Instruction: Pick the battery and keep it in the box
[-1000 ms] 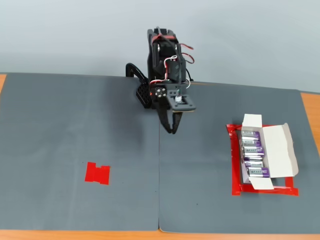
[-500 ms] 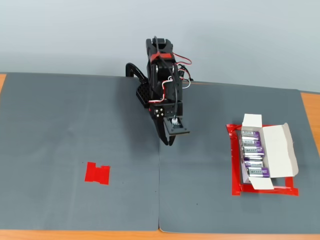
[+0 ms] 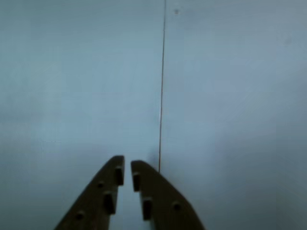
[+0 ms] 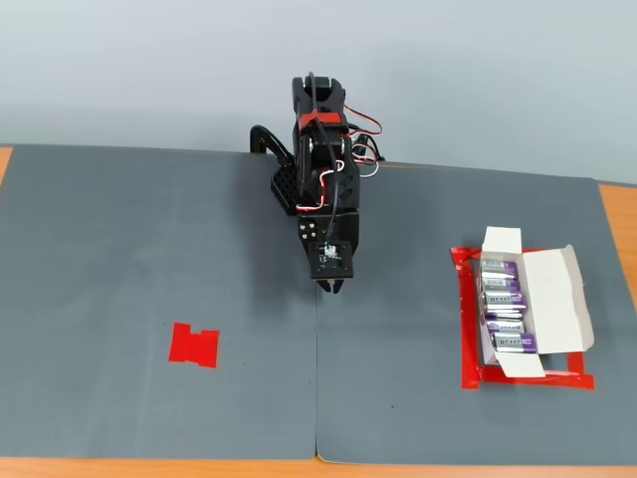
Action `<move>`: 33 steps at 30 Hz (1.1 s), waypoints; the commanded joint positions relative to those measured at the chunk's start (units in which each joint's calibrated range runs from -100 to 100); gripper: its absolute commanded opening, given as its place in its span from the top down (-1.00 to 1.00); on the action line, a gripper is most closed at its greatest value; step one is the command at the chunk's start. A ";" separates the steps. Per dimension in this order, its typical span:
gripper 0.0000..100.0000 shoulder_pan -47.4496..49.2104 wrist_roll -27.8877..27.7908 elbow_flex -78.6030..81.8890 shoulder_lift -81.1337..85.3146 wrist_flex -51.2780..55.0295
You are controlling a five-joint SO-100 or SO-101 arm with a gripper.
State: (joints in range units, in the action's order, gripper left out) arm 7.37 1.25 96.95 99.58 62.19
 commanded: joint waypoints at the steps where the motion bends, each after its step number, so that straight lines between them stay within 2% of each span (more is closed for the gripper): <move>1: 0.97 -0.39 0.55 -1.20 0.09 2.92; 8: 0.97 -0.47 0.55 -2.92 0.17 9.52; 33: 0.97 -0.24 0.19 -3.28 -0.08 9.17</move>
State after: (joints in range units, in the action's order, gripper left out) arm 7.37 1.64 96.95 99.66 71.55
